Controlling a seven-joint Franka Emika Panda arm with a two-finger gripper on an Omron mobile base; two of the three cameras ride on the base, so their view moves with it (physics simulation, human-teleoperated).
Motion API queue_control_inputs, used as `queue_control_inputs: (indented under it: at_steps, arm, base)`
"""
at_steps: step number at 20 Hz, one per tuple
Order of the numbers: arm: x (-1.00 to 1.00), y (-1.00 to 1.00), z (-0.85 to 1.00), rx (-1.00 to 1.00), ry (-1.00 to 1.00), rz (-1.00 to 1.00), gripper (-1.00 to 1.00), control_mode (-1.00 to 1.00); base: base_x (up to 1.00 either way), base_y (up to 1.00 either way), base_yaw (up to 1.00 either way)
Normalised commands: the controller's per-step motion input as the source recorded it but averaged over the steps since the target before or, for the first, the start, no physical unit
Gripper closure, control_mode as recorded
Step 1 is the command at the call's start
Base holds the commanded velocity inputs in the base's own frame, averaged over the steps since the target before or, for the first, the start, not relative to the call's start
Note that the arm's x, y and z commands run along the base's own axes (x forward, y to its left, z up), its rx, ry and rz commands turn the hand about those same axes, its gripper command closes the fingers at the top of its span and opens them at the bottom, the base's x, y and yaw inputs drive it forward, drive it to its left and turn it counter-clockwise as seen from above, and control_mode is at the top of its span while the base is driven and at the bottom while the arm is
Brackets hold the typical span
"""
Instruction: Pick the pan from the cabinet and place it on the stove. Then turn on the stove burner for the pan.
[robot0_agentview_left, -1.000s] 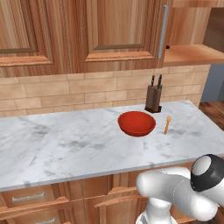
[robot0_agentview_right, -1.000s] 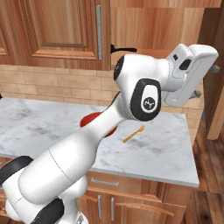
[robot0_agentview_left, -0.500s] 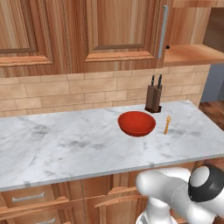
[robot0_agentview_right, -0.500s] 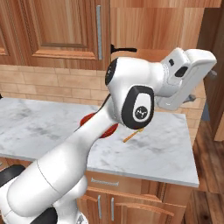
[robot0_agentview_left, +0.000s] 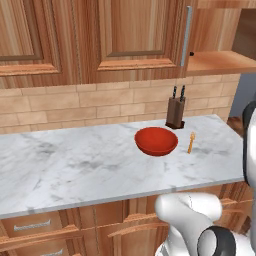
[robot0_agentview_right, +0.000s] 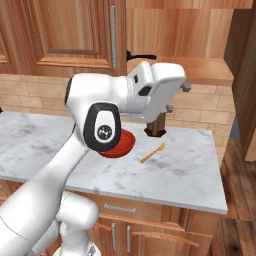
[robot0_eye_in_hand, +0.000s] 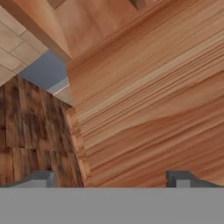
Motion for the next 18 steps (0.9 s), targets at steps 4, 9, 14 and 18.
queue_control_inputs:
  at_steps: [4, 9, 14, 18]
  arm:
    - [0.03, 1.00, -0.01, 0.06, -0.18, 0.01, -1.00, -1.00]
    - [0.08, 1.00, 0.00, 0.09, -0.18, 0.04, -1.00, -1.00]
    - [0.12, 1.00, 0.00, 0.15, -0.16, 0.09, -1.00, -1.00]
    - [0.16, 0.98, 0.00, 0.21, -0.13, 0.14, -1.00, -1.00]
  base:
    - [0.00, 0.00, 0.00]
    - [0.00, 0.00, 0.00]
    - [0.00, 0.00, 0.00]
    - [0.00, 0.00, 0.00]
